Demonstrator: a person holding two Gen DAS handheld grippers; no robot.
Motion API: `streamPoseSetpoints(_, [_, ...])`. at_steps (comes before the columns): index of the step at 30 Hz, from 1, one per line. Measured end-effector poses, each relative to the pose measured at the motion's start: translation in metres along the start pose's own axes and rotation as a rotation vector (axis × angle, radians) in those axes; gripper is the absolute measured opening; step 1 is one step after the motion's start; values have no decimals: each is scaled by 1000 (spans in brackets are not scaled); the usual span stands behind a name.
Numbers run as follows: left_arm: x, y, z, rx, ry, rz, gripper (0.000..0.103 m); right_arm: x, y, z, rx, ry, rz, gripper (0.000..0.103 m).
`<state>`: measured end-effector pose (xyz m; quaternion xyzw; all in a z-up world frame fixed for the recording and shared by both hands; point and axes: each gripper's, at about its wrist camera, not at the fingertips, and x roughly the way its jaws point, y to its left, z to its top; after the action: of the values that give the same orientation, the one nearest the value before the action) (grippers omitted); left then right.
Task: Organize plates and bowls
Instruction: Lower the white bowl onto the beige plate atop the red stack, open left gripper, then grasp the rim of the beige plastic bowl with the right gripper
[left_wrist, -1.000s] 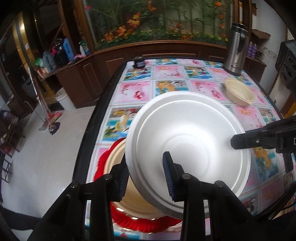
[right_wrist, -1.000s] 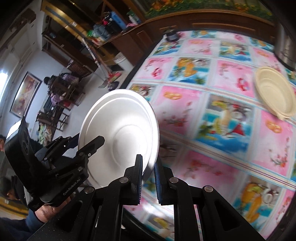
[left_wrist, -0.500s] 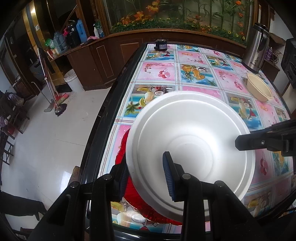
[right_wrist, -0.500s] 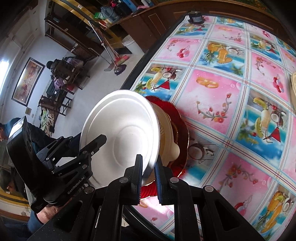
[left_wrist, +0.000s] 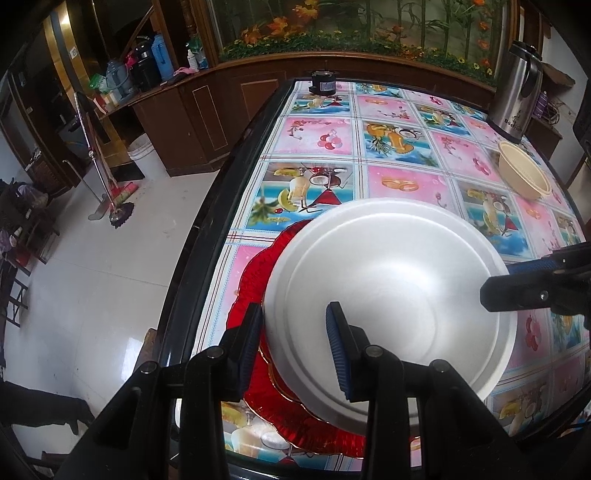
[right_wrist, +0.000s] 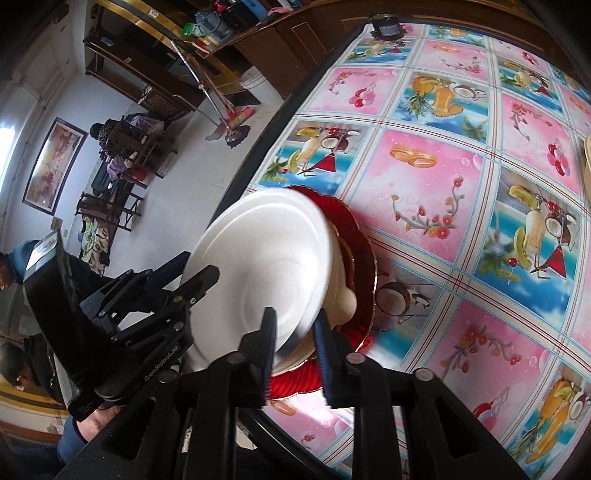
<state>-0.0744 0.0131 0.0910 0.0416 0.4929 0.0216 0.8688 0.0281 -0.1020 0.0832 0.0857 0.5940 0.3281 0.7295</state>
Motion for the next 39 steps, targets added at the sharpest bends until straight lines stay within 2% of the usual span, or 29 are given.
streamPoseSetpoints(3, [-3, 2, 0, -12, -4, 9, 35, -3, 1, -1, -11, -4, 0, 32])
streamPoseSetpoints(4, [-4, 3, 2, -19, -6, 12, 38, -6, 1, -2, -11, -9, 4, 32])
streamPoseSetpoints(7, [-12, 10, 3, -47, -30, 17, 58, -21, -6, -4, -4, -42, 20, 32])
streamPoseSetpoints(11, [-29, 17, 5, -86, -75, 16, 60, -51, -39, -6, 63, -113, 19, 32])
streamPoseSetpoints(18, [-59, -1, 13, -57, -143, -15, 62, -112, -150, 12, 271, -257, -162, 31])
streamPoseSetpoints(20, [-62, -11, 14, -38, -142, -27, 62, -127, -186, 22, 331, -294, -184, 31])
streamPoseSetpoints(22, [-63, -25, 14, -7, -138, -42, 62, -136, -216, 34, 355, -322, -276, 31])
streamPoseSetpoints(25, [-64, -42, 14, 27, -127, -60, 62, -136, -250, 51, 373, -311, -312, 31])
streamPoseSetpoints(27, [-65, -53, 13, 54, -127, -70, 62, -134, -259, 57, 381, -310, -285, 31])
streamPoseSetpoints(31, [-63, -74, 12, 102, -110, -93, 62, -111, -268, 68, 336, -245, -233, 32])
streamPoseSetpoints(33, [-63, -80, 12, 116, -108, -108, 62, -99, -271, 66, 322, -203, -253, 32])
streamPoseSetpoints(39, [-59, -99, 18, 146, -106, -145, 62, -94, -243, 30, 220, -106, -215, 32])
